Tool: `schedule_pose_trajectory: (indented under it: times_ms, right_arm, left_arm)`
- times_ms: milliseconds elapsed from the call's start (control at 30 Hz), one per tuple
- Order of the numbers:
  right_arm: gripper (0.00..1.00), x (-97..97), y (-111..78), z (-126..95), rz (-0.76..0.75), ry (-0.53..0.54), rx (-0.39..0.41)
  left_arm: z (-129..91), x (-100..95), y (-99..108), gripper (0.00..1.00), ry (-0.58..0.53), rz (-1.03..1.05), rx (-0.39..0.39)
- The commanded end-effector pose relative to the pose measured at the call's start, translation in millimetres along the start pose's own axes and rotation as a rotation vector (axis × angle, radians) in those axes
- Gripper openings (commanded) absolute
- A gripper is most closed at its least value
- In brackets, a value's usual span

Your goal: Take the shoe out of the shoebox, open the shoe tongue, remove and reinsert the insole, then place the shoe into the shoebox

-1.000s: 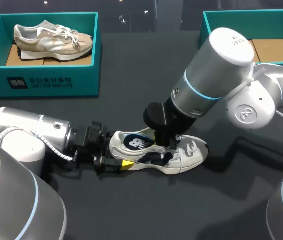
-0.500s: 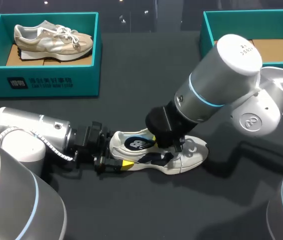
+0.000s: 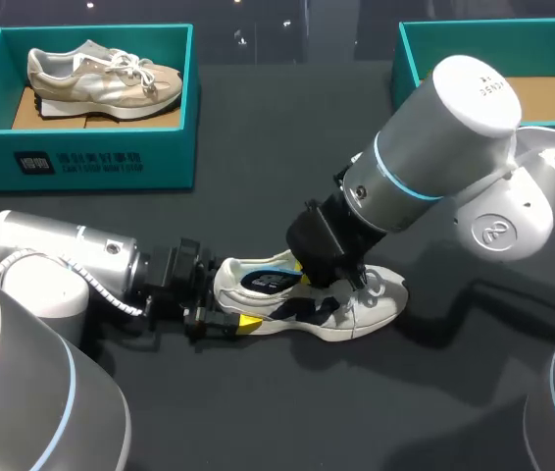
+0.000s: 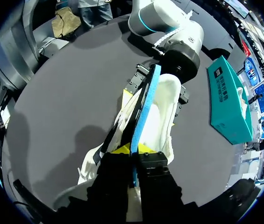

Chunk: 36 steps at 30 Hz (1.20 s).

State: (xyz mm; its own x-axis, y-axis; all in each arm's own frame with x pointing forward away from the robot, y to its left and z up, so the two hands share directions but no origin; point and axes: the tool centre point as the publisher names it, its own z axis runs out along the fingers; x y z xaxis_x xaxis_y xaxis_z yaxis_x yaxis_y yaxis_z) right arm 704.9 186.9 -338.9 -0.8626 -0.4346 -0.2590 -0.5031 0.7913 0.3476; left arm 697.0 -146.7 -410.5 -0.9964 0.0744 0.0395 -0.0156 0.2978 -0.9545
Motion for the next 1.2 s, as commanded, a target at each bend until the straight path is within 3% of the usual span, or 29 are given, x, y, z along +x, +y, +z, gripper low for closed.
schedule_pose_trajectory:
  times_ms: [33, 667, 1033, 1200]
  right_arm:
    - [0.0, -9.9, 10.6, 1, -0.023, 0.033, 0.018]
    - [0.0, -31.6, 38.5, 9, -0.067, 0.109, 0.003]
    - [0.0, -39.5, 52.8, 9, 0.019, 0.126, -0.027]
    - [0.0, -41.5, 56.7, 11, 0.147, 0.197, -0.032]
  left_arm:
    - [0, -0.6, 0, 0.0, 0.001, 0.0, -0.001]
    - [0, -0.6, 0, 0.0, 0.001, 0.0, -0.001]
    - [0, -0.6, 0, 0.0, 0.001, 0.0, -0.001]
    - [0, -0.6, 0, 0.0, 0.001, 0.0, -0.001]
